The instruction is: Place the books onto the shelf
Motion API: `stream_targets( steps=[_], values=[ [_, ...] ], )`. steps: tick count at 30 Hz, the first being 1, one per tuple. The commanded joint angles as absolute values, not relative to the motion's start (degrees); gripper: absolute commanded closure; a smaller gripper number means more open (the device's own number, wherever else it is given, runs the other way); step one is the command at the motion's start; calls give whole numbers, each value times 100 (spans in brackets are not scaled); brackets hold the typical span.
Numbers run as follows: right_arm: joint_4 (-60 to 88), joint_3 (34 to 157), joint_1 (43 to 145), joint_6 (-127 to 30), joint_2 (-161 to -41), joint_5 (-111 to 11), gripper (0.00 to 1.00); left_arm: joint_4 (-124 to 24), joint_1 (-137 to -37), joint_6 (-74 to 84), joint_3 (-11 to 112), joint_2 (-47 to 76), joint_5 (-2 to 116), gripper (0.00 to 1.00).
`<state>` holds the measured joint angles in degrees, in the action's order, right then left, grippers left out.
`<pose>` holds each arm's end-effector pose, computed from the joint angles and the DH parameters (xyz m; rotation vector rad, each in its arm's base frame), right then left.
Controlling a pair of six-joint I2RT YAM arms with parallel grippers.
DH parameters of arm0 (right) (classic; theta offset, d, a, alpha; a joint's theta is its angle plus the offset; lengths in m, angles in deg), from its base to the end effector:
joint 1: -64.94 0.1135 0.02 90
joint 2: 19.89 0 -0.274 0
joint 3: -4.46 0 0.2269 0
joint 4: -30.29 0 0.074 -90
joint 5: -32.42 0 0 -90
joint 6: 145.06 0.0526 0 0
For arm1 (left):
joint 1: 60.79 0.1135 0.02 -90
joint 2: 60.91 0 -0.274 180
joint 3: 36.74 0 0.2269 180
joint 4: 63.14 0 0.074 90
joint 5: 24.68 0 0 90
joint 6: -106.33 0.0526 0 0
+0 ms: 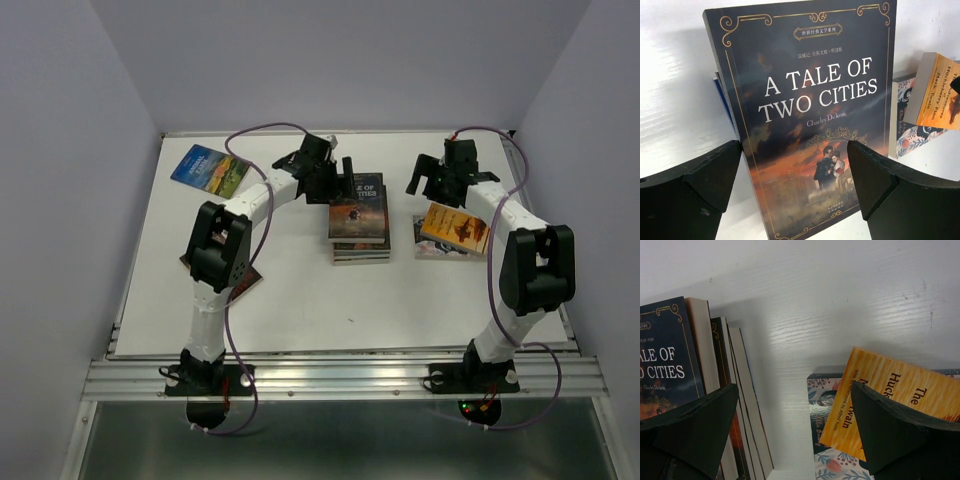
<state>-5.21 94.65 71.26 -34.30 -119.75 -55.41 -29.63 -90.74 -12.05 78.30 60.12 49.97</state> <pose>0.3773 0.0438 0.2556 0.2801 2.3588 0.2731 0.4117 -0.2533 0.2453 0.1829 2.3649 -0.8226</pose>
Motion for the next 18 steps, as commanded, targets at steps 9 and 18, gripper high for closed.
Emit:
stream_targets(
  steps=[9, 18],
  values=[
    [-482, 9583, 7091, -3475, -11842, -5626, 0, -3339, -9383, -1364, 7449, 5555, 5099, 1],
    [-491, 9565, 7091, -3440, -11930, -5460, 0, -3304, -9497, -1469, 7220, 5238, 5214, 1]
  ],
)
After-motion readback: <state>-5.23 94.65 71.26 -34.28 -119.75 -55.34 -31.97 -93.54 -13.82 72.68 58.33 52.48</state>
